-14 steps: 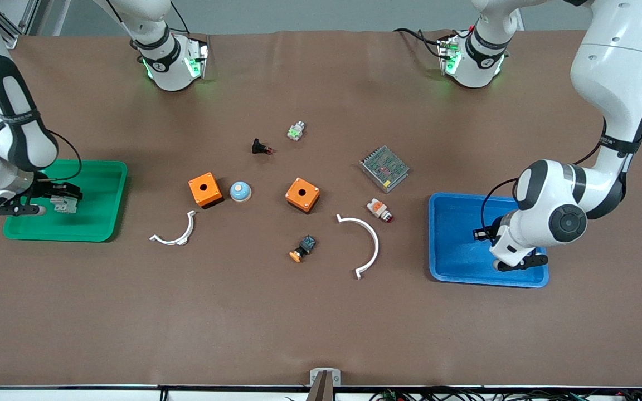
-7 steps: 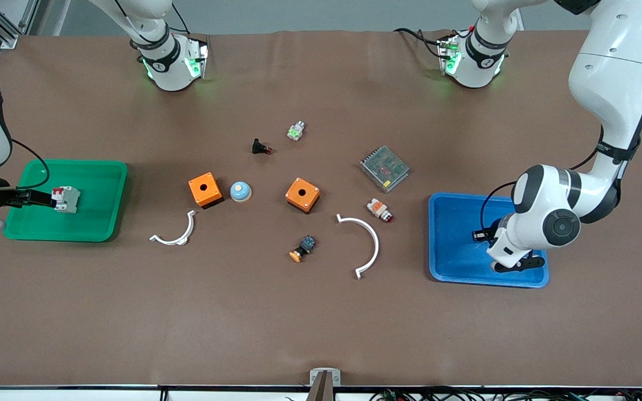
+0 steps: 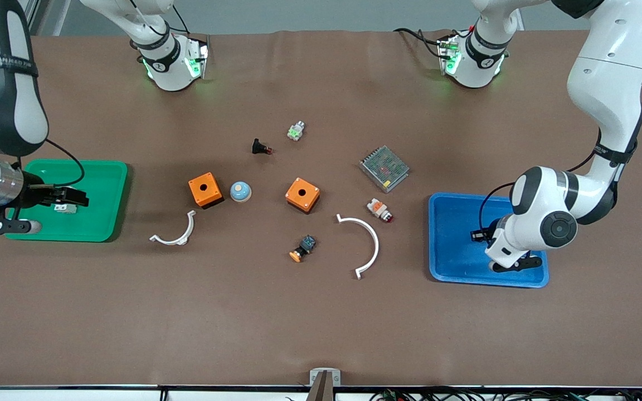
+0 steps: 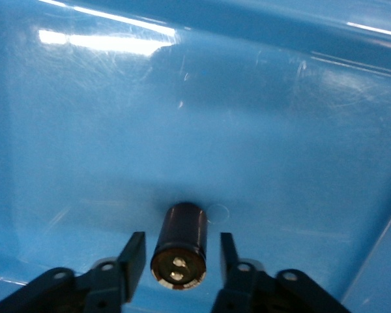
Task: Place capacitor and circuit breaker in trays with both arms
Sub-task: 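Lower the breaker into the green tray while the left gripper lowers the capacitor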
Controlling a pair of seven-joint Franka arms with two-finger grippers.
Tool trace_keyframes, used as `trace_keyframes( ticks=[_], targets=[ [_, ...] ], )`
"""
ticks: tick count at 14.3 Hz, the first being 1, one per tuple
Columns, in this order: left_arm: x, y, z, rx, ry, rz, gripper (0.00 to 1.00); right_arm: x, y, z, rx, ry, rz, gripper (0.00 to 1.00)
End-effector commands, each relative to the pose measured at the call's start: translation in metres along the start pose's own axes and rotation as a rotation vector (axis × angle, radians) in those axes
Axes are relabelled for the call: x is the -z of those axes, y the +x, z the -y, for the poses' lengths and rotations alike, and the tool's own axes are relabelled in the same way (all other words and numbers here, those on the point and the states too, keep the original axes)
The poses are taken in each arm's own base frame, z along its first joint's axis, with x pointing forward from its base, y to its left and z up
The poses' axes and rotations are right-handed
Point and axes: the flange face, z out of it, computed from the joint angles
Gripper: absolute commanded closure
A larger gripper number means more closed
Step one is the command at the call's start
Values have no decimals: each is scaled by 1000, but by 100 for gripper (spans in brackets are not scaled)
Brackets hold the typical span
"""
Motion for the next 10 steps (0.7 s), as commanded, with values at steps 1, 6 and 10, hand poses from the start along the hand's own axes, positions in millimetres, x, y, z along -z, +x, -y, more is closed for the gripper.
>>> trace_keyframes(
  ticks=[1,6,10],
  targets=[
    [23,4,8,1,9,-31,0,35,-12,16,14,-1,9,0],
    [120,-22,45,-22,59,-33,0,90,-16,28,32,-1,23,0],
    [202,-59,90,-67,-43,-32,0,114,-16,44,52,-7,2,0]
  ],
)
